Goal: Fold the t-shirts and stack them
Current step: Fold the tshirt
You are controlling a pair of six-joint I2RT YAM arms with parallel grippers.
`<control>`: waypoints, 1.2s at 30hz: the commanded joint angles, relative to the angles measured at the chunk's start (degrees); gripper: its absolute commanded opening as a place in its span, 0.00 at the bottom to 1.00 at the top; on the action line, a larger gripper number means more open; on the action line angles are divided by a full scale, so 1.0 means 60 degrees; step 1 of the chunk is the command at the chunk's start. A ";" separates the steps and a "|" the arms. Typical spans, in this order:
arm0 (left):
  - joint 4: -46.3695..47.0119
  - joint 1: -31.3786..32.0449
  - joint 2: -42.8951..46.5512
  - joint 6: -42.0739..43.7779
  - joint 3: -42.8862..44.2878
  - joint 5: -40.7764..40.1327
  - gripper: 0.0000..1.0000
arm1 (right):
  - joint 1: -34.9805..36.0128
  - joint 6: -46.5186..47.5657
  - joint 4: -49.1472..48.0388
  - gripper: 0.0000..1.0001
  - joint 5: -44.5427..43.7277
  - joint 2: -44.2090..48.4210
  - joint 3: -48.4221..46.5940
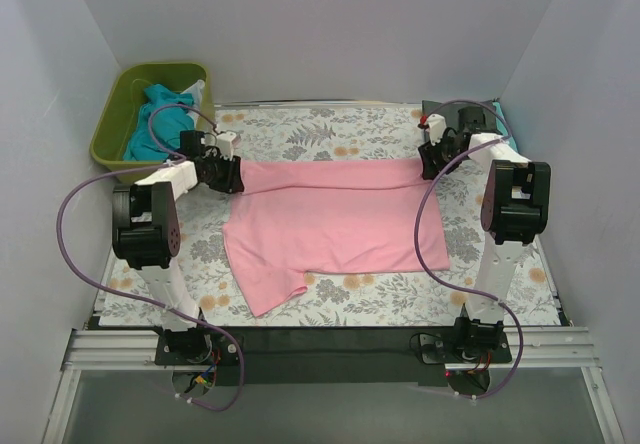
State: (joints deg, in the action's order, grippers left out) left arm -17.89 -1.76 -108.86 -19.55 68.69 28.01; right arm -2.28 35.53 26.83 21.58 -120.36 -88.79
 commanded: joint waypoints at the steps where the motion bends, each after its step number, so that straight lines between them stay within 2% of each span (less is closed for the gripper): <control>1: -0.0285 -0.0029 0.0653 0.0022 0.0956 0.0604 0.36 | -0.0059 -0.0032 0.0420 0.52 0.0299 0.0445 -0.0815; 4: -0.0328 0.0015 0.0361 -0.0344 0.1761 0.0708 0.37 | -0.0015 -0.0223 0.0626 0.51 0.0489 0.0314 -0.1255; 9: -0.0343 0.0161 -0.0649 -0.0724 0.2731 0.0576 0.36 | 0.0131 -0.0340 0.0889 0.42 0.0592 0.0065 -0.1694; 11: -0.0344 0.0161 -0.0870 -0.0813 0.2965 0.0415 0.36 | 0.0190 -0.0384 0.0963 0.41 0.0563 -0.0053 -0.1753; 22: -0.0343 0.0557 -0.1866 -0.0814 0.3113 -0.0258 0.38 | 0.0220 -0.0326 0.1124 0.42 0.0416 -0.0331 -0.1798; 29: -0.0329 0.0645 -0.1838 -0.0770 0.2791 -0.0449 0.39 | 0.0234 -0.0223 0.1241 0.45 0.0329 -0.0449 -0.1783; 36: -0.0387 0.0645 -0.0844 -0.0770 0.2381 0.0033 0.14 | 0.0234 -0.0223 0.1285 0.45 0.0372 -0.0376 -0.1812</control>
State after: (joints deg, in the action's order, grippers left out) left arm -20.10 2.00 -120.68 -24.58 84.01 26.33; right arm -0.99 33.67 33.58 23.29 -123.17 -97.41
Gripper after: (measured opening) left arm 0.168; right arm 0.448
